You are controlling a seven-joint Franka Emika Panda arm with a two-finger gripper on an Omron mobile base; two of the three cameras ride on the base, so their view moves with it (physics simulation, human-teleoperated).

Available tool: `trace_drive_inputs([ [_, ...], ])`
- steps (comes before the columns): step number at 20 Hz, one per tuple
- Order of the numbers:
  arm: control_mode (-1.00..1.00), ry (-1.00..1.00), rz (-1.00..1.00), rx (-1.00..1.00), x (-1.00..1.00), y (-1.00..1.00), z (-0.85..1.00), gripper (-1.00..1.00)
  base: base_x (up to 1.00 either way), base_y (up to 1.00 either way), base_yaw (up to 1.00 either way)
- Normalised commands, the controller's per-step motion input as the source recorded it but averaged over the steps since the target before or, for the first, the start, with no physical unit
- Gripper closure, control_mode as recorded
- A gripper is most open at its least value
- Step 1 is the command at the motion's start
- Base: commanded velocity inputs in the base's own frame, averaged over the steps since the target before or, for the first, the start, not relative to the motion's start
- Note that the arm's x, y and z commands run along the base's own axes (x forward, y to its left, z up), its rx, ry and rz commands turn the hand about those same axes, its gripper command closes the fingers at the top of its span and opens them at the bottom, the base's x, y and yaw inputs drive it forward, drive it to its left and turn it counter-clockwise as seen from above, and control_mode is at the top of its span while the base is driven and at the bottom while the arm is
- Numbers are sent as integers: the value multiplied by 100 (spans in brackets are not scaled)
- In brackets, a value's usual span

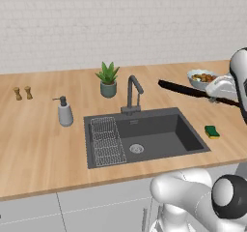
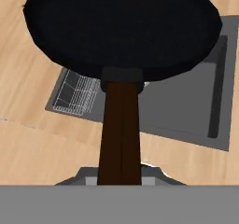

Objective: Pick the pan and sponge and place them into the sink. Then turn on the water.

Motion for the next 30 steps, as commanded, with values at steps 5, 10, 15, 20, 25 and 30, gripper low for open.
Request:
trace_drive_inputs([
  [5, -100, -19, 10, -31, 25, 0, -82, 100, 0, 0, 0],
  [10, -100, -18, 25, -15, 28, -6, -69, 100, 0, 0, 0],
  [15, -100, -2, 42, -16, 34, -3, -36, 100, 0, 0, 0],
  [20, -100, 2, 33, -19, 19, -20, -38, 100, 0, 0, 0],
  [25, -100, 0, 17, -4, 10, -18, -47, 100, 0, 0, 0],
  [30, -100, 0, 1, 1, 38, 4, -37, 100, 0, 0, 0],
])
